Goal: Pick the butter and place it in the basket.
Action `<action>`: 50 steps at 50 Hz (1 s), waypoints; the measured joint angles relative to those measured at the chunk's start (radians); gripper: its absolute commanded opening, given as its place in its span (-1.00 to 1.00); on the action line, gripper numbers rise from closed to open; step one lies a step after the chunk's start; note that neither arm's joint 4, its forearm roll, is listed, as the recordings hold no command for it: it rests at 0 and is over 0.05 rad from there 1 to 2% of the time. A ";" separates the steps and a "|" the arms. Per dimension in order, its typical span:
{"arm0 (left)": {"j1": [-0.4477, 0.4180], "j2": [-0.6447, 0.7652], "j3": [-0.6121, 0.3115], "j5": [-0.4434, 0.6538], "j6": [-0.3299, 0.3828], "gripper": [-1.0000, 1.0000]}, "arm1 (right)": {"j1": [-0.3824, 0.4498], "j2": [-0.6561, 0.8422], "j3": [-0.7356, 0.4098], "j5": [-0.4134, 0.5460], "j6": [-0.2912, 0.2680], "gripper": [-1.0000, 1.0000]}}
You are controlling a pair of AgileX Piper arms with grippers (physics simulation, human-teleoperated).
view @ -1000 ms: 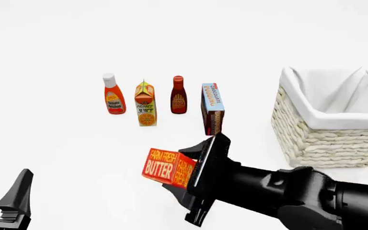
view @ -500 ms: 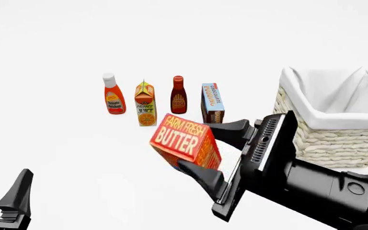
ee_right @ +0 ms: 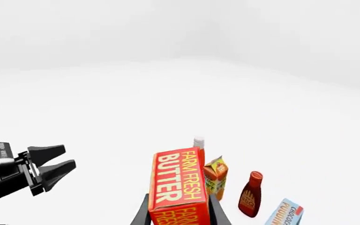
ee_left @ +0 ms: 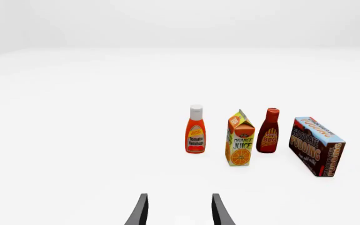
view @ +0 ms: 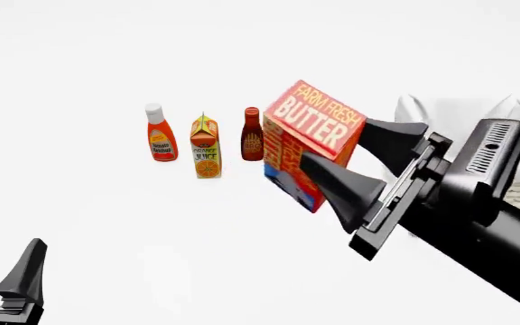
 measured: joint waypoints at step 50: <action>0.000 0.000 0.000 0.000 0.000 1.00 | -0.296 0.018 -0.095 -0.150 0.141 -1.00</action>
